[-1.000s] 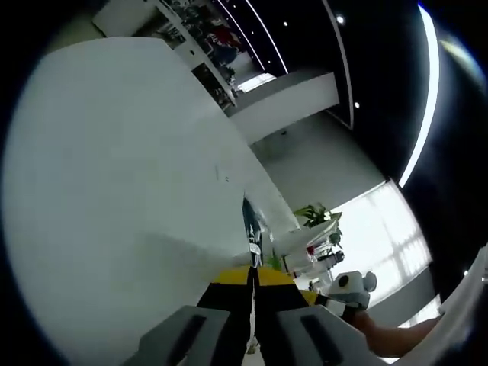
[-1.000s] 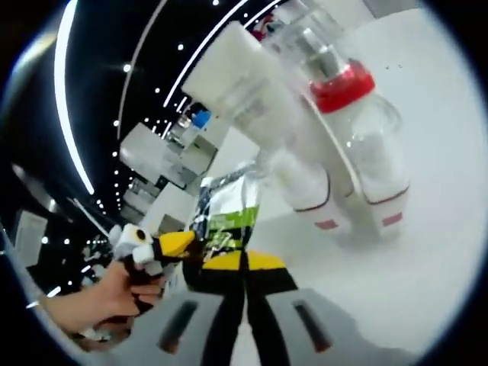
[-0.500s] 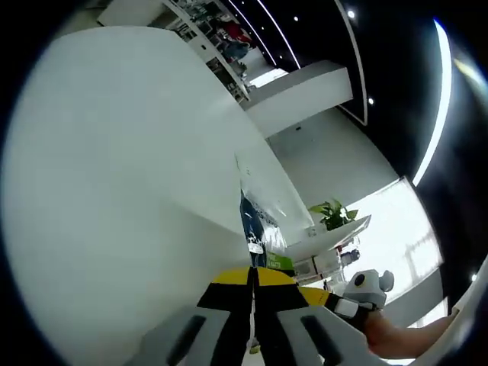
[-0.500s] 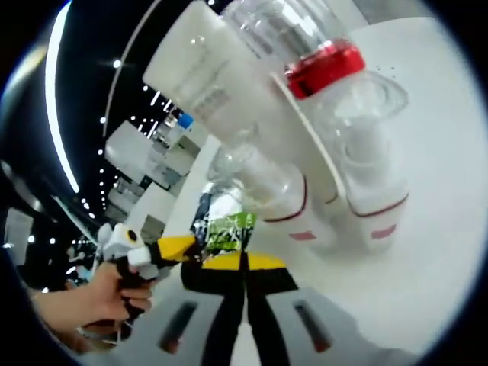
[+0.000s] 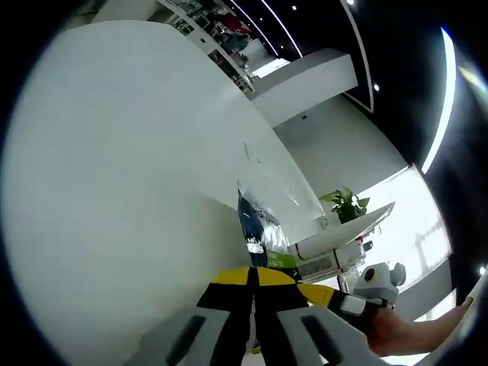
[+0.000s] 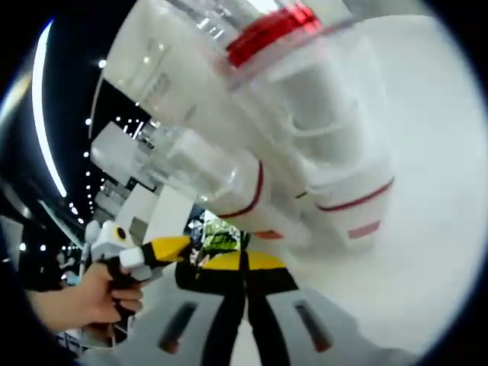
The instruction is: Arrange the skincare products in the storage area until every visible bottle or jar stands upright without overlapping.
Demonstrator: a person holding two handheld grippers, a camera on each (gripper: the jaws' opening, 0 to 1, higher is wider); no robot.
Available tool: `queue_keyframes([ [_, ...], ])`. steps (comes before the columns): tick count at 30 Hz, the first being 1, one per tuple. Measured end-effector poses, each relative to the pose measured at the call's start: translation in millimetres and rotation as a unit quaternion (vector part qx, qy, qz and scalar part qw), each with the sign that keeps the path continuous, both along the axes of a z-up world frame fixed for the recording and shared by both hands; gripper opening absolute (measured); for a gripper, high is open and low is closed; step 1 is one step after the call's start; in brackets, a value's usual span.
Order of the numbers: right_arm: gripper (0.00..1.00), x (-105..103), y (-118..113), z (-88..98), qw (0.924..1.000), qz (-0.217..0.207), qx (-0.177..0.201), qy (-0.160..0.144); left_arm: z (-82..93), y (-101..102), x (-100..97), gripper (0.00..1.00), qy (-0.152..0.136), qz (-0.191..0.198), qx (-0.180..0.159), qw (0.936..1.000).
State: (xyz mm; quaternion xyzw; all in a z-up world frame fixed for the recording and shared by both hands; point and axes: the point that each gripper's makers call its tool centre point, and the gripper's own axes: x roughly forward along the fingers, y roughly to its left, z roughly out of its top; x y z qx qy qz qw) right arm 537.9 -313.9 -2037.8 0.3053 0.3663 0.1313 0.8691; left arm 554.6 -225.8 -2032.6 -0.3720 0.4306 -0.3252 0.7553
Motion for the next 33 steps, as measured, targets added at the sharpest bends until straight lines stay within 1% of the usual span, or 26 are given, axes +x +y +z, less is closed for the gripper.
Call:
queue_keyframes([
  [3, 0.00, 1.1, 0.6, -4.1, 1.0000, 0.000, -0.004, 0.002, -6.4, 1.2, 1.1, 0.00, 0.003, 0.000, 0.008, 1.0000],
  [7, 0.00, 2.8, 1.3, -6.6, 0.9999, 0.002, -0.010, 0.000, -9.6, 2.4, 2.0, 0.00, 0.003, 0.000, 0.015, 0.9999],
  [13, 0.00, 5.5, -0.2, -10.8, 0.9998, -0.019, -0.007, 0.006, -12.4, 1.9, 4.7, 0.00, 0.006, 0.003, 0.021, 0.9998],
  [15, 0.00, 5.4, -0.2, -11.2, 0.9998, -0.018, -0.010, 0.006, -13.8, 1.7, 5.3, 0.00, 0.007, 0.000, 0.024, 0.9997],
  [17, 0.00, 5.5, -1.4, -11.7, 0.9997, -0.020, -0.013, 0.006, -15.5, 1.0, 5.4, 0.01, 0.001, -0.007, 0.028, 0.9996],
  [19, 0.00, 5.5, -2.6, -12.6, 0.9996, -0.022, -0.015, 0.006, -17.8, 0.2, 4.9, 0.01, 0.006, -0.009, 0.031, 0.9995],
  [21, 0.00, 5.9, -3.7, -13.7, 0.9995, -0.026, -0.017, 0.006, -17.0, -0.7, 5.5, 0.01, 0.016, -0.003, 0.023, 0.9996],
  [24, 0.00, 6.6, -4.5, -14.8, 0.9993, -0.032, -0.018, 0.006, -16.4, -0.7, 7.8, 0.02, 0.018, 0.002, 0.025, 0.9995],
  [26, 0.00, 6.9, -5.5, -15.2, 0.9991, -0.037, -0.019, 0.006, -15.2, 0.9, 9.0, 0.03, 0.011, 0.001, 0.033, 0.9994],
  [29, 0.00, 7.5, -7.7, -17.3, 0.9990, -0.038, -0.022, 0.007, -12.5, 4.2, 11.2, 0.08, 0.006, 0.003, 0.034, 0.9994],
  [33, 0.00, 8.9, -8.0, -17.9, 0.9989, -0.044, -0.012, 0.011, -11.2, 10.9, 13.6, 0.11, 0.001, 0.005, 0.040, 0.9992],
])
